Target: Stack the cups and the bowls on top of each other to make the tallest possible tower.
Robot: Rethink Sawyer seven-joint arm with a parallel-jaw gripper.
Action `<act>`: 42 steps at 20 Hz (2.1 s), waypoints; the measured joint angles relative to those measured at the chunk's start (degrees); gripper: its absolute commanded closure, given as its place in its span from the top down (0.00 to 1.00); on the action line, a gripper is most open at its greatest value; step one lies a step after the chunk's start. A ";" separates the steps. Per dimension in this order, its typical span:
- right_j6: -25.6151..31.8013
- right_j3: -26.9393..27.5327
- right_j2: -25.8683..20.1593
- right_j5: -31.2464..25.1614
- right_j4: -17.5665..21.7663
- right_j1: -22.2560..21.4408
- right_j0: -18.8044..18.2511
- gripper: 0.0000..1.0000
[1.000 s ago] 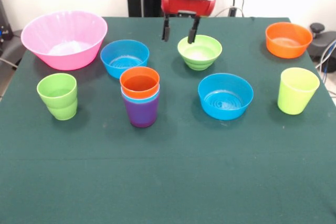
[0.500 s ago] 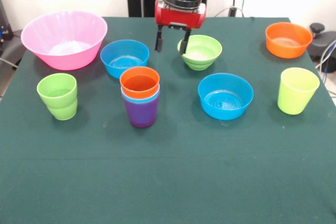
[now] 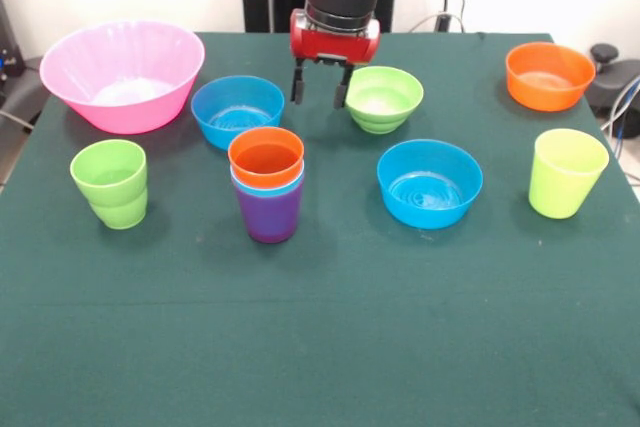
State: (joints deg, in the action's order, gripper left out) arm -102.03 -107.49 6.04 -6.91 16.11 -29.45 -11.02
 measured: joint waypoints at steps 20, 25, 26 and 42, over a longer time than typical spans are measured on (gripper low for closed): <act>0.00 -4.39 -0.01 0.31 -0.01 -1.91 -0.07 1.00; 0.00 -4.39 0.00 0.31 -0.01 -3.51 -0.35 1.00; 0.00 -4.39 0.00 0.31 -0.01 -3.96 -0.39 1.00; 0.00 -4.41 0.02 0.30 0.00 -6.25 0.59 1.00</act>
State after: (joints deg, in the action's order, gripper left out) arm -102.03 -111.90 6.06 -6.61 16.11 -35.70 -10.43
